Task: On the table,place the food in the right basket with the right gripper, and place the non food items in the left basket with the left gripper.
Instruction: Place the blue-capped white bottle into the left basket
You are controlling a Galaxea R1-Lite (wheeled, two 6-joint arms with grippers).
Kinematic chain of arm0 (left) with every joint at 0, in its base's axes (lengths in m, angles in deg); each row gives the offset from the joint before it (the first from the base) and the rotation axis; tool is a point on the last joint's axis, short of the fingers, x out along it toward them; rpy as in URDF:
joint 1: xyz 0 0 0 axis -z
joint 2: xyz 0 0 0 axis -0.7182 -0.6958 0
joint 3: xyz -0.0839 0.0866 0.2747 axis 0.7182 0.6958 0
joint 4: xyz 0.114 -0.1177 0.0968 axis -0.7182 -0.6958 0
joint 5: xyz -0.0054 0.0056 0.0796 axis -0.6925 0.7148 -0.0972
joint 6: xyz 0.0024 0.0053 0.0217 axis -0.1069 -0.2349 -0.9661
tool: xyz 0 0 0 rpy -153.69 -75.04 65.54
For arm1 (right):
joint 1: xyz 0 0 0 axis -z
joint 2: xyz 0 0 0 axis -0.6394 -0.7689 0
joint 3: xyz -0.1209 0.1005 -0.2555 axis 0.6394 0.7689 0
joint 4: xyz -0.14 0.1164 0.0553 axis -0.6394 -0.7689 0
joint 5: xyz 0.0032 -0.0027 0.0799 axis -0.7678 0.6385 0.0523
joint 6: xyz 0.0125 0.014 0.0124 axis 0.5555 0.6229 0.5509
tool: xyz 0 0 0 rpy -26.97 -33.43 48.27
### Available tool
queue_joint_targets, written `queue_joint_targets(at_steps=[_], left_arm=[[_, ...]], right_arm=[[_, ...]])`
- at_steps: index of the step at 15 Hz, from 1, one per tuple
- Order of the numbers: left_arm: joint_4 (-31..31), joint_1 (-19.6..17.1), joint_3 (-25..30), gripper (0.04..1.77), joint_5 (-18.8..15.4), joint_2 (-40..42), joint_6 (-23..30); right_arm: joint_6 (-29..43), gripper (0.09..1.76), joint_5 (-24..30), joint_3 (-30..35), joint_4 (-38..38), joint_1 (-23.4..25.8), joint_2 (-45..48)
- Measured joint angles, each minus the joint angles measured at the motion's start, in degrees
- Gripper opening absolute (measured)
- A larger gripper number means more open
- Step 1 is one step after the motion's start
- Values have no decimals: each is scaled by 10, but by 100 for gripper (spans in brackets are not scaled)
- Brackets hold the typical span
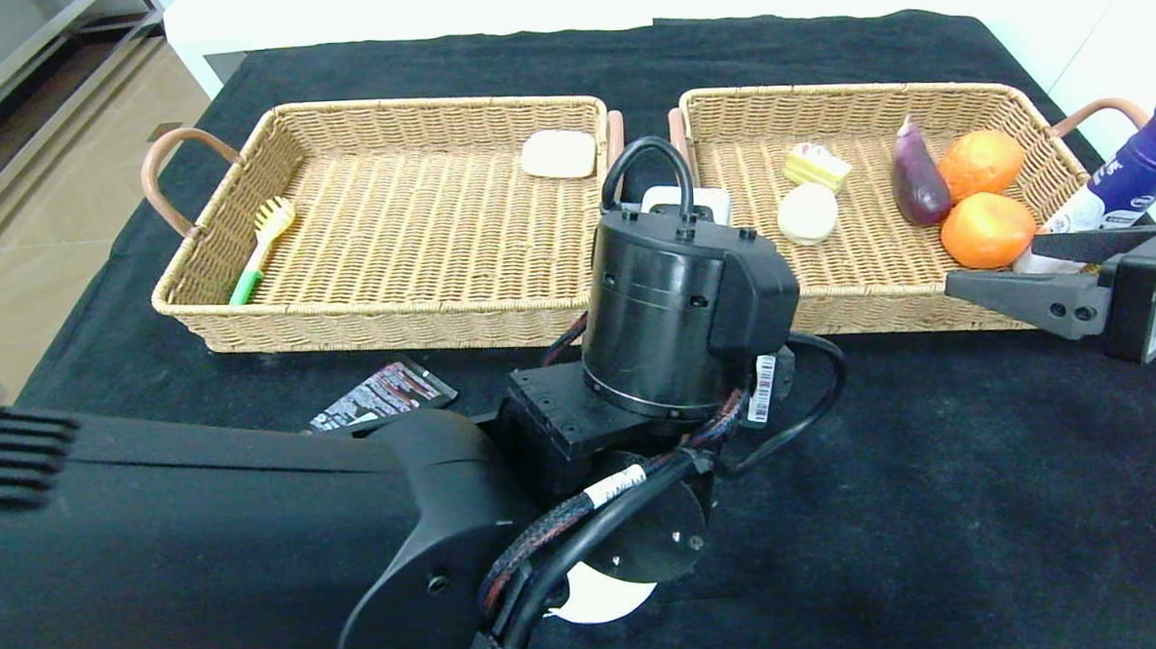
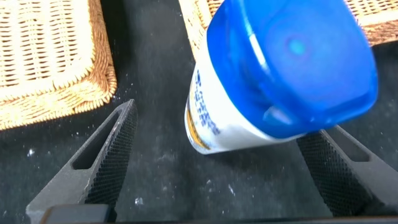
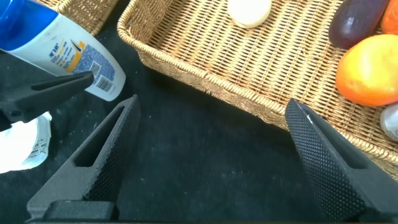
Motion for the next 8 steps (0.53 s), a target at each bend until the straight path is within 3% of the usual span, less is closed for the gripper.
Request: queue_joint_targets(at_steps=[8], left_arm=[[15, -5, -23, 172, 5, -24, -41]], right_arm=[[0, 170, 0, 0, 0, 1, 1]])
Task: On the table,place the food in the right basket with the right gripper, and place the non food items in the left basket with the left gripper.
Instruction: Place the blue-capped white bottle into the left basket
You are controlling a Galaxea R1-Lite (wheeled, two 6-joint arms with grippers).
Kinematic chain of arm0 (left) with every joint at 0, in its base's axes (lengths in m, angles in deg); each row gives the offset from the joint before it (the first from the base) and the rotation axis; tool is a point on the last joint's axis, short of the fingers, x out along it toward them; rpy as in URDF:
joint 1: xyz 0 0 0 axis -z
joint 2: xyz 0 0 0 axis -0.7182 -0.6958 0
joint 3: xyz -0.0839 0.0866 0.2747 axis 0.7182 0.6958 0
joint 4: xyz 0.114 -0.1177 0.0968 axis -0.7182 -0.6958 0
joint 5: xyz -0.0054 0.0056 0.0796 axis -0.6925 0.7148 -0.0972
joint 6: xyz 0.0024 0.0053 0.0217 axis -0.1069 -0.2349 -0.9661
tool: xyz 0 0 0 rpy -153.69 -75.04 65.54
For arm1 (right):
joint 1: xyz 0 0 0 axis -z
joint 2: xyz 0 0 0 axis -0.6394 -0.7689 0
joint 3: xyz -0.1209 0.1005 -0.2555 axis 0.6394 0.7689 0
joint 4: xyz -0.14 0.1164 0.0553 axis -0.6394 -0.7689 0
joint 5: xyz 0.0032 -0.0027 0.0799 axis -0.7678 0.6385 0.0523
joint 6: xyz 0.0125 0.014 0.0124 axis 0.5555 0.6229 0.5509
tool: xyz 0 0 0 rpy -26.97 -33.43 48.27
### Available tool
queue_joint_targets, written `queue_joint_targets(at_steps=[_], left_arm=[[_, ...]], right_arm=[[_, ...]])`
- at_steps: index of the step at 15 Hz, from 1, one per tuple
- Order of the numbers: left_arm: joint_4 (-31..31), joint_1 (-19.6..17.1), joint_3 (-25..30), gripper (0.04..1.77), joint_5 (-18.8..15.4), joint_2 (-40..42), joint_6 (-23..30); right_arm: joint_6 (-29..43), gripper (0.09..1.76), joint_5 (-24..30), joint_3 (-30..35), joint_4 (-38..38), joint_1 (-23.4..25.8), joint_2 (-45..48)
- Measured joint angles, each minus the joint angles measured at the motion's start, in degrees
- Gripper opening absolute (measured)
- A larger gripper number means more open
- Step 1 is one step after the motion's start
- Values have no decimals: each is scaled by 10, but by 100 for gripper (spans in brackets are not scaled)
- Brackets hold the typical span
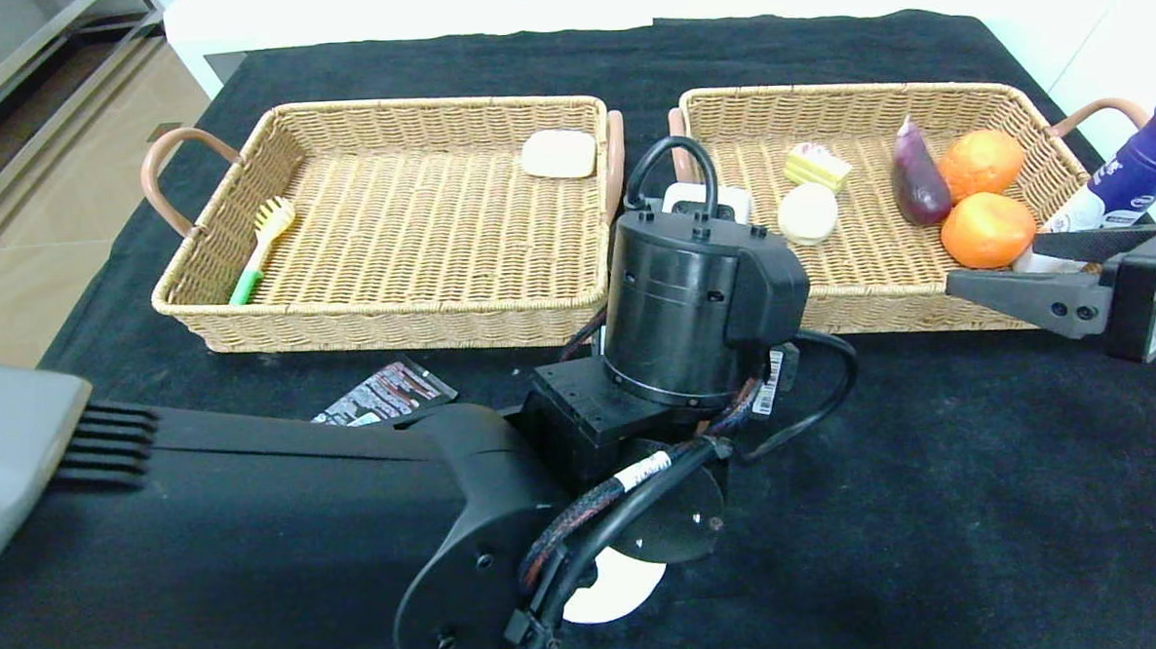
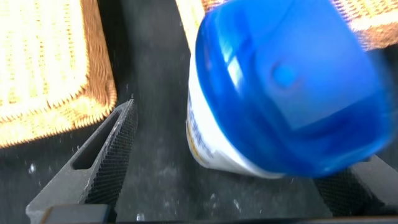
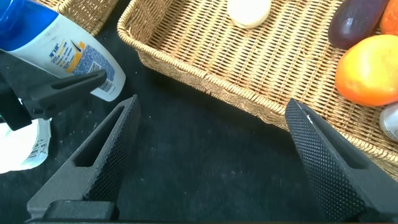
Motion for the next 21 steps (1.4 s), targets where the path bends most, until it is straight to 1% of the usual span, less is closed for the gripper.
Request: queue_joint_targets(at_steps=[4, 7, 11, 21], left_arm=[[30, -5, -1, 172, 0, -7, -31], [47, -7, 1, 172, 10, -14, -49], [70, -9, 2, 172, 11, -19, -70], [92, -12, 0, 172, 11, -25, -75]], right_arm=[[0, 170, 0, -1, 0, 4, 0], [0, 170, 0, -1, 0, 4, 0], [0, 170, 1, -1, 0, 4, -1], [0, 171, 1, 0, 0, 4, -1]])
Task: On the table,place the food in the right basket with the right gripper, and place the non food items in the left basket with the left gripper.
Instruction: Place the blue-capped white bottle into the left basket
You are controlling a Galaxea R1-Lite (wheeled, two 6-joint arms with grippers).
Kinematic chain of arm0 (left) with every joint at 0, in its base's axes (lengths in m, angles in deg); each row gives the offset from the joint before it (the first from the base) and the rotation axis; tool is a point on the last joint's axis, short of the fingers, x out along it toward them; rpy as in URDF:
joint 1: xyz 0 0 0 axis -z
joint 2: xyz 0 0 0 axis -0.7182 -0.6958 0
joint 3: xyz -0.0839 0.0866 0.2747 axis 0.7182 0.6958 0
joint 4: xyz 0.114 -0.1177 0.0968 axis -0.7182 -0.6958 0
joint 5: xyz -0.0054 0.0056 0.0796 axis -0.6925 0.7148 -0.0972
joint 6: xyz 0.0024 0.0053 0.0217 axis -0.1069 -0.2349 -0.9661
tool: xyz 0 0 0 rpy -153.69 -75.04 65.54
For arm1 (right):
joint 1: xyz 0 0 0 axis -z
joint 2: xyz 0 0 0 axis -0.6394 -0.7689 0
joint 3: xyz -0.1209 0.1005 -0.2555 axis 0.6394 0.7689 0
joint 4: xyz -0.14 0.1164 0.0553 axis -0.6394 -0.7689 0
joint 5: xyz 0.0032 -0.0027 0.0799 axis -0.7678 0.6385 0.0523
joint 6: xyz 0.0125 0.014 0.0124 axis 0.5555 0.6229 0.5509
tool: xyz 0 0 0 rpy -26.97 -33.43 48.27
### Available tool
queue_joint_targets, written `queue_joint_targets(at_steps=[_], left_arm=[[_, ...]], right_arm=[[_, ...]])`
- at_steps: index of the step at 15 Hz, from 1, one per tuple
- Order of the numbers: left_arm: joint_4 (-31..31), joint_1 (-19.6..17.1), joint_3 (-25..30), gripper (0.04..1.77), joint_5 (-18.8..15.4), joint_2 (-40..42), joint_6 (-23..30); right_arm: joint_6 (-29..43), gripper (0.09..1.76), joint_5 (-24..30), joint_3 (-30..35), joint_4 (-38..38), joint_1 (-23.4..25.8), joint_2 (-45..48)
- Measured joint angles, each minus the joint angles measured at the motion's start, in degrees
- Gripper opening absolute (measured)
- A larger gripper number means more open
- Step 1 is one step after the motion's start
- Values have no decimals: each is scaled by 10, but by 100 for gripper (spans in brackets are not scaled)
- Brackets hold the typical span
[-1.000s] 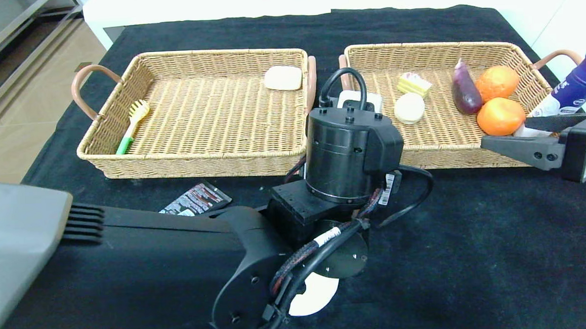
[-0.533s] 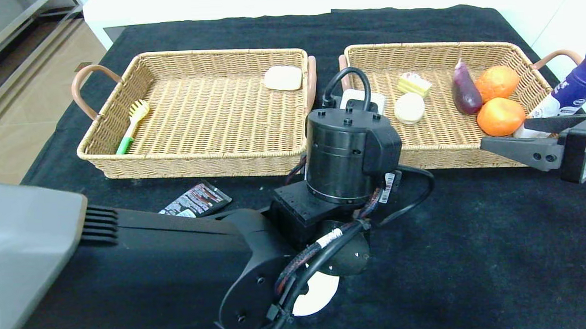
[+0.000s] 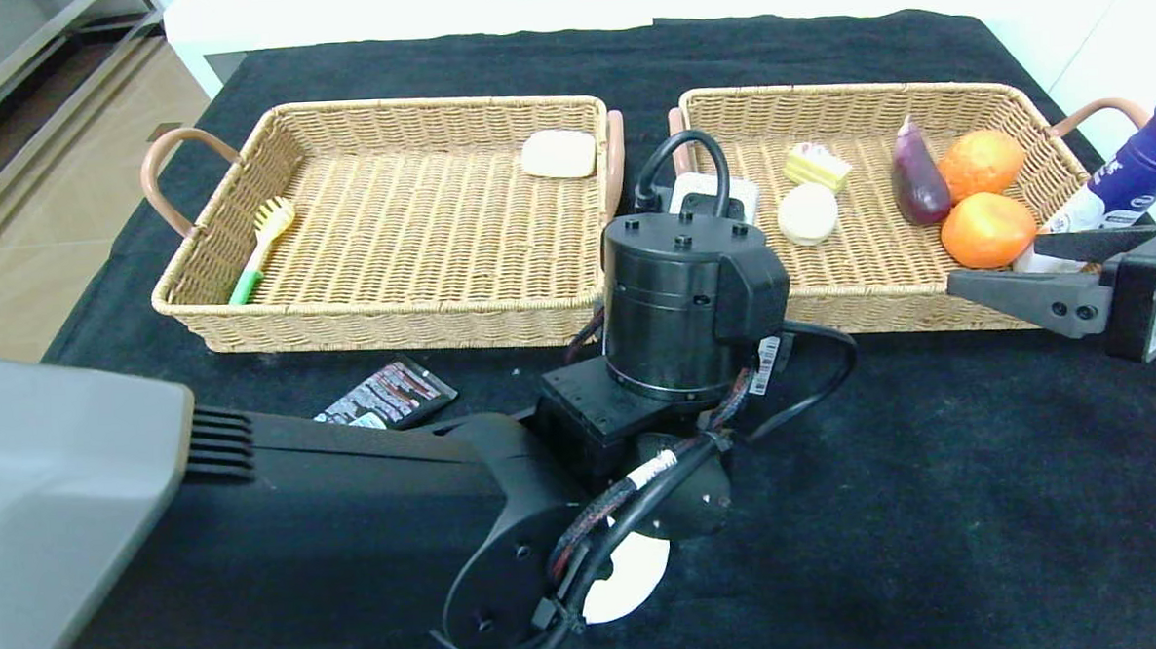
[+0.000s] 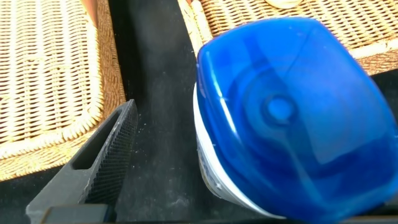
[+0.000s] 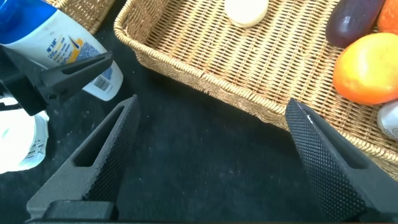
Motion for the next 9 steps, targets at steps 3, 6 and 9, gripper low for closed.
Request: queue_joint_targets(at_steps=[3, 6, 9], left_arm=[[0, 0, 0, 164, 0, 0, 0], [0, 0, 0, 115, 0, 0, 0], [0, 1, 1, 81, 0, 0, 0]], right_arm=[[0, 171, 0, 0, 0, 0, 0], [0, 171, 0, 0, 0, 0, 0], [0, 171, 0, 0, 0, 0, 0]])
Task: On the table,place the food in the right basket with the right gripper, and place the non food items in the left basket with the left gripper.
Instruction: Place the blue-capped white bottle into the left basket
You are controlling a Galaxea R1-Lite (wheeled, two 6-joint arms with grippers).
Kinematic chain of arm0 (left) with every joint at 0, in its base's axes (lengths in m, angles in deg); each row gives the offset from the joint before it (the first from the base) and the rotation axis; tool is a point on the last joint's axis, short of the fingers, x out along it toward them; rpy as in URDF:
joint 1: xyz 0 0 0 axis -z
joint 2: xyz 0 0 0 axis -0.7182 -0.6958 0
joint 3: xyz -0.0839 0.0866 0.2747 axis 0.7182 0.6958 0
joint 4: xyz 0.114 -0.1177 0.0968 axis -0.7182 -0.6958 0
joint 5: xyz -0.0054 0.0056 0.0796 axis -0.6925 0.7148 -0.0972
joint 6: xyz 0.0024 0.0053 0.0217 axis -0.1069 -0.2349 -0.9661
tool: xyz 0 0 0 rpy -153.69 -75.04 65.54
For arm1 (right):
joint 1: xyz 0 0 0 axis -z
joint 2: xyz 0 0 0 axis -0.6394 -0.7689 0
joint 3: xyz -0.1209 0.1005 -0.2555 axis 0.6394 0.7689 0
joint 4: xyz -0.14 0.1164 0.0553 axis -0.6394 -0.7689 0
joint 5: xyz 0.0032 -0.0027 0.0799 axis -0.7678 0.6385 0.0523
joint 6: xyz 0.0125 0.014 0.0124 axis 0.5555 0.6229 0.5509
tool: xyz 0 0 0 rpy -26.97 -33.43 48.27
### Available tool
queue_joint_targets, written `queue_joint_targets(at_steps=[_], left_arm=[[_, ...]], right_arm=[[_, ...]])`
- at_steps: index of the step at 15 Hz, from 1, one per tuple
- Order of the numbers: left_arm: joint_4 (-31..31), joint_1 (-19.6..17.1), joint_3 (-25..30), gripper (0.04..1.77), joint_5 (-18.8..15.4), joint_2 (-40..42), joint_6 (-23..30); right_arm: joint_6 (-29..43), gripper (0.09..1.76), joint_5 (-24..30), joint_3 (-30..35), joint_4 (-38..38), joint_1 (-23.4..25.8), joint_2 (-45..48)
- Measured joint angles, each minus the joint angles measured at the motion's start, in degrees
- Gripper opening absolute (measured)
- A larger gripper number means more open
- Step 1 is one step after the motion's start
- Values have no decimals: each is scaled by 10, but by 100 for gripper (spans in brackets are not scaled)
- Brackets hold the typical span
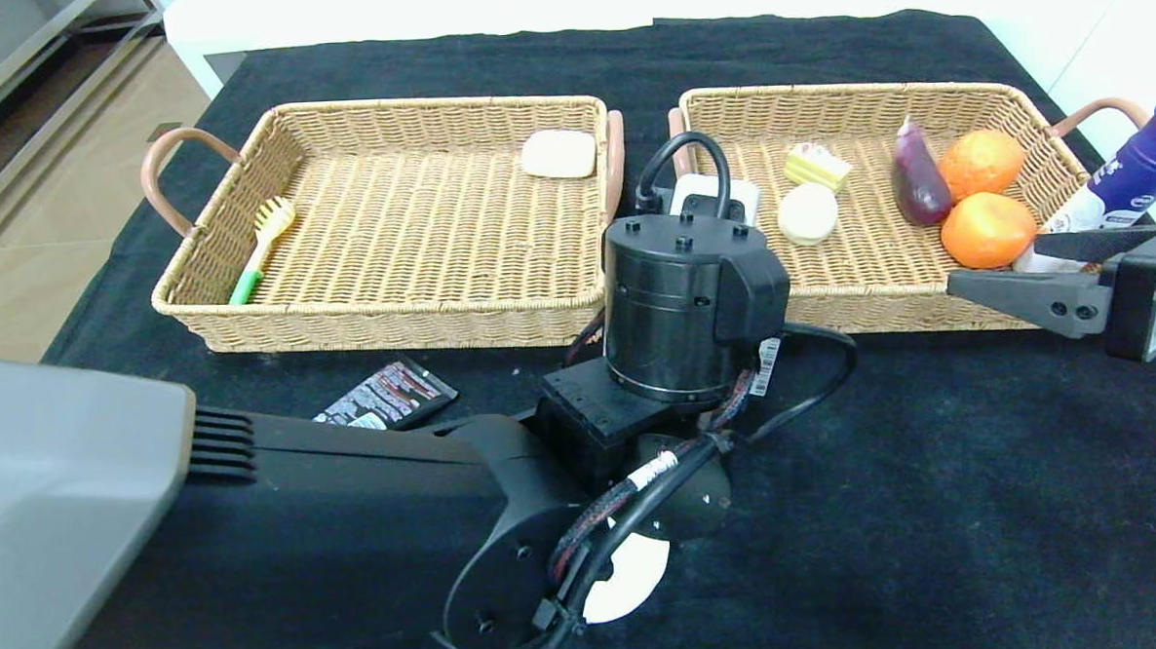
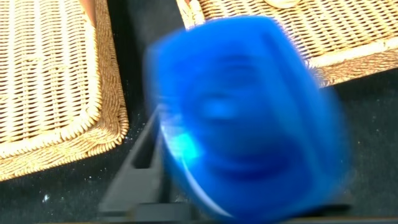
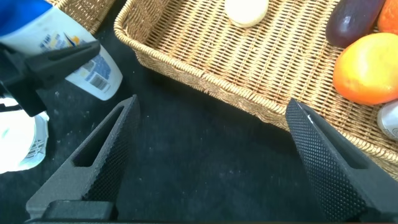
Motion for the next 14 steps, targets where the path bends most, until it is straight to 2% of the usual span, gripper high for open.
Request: queue_joint_targets(at_steps=[2, 14], left_arm=[[0, 0, 1, 64, 0, 0, 0], [-2, 1, 0, 64, 0, 6, -2]], right_arm=[[0, 171, 0, 0, 0, 0, 0], [0, 171, 0, 0, 0, 0, 0]])
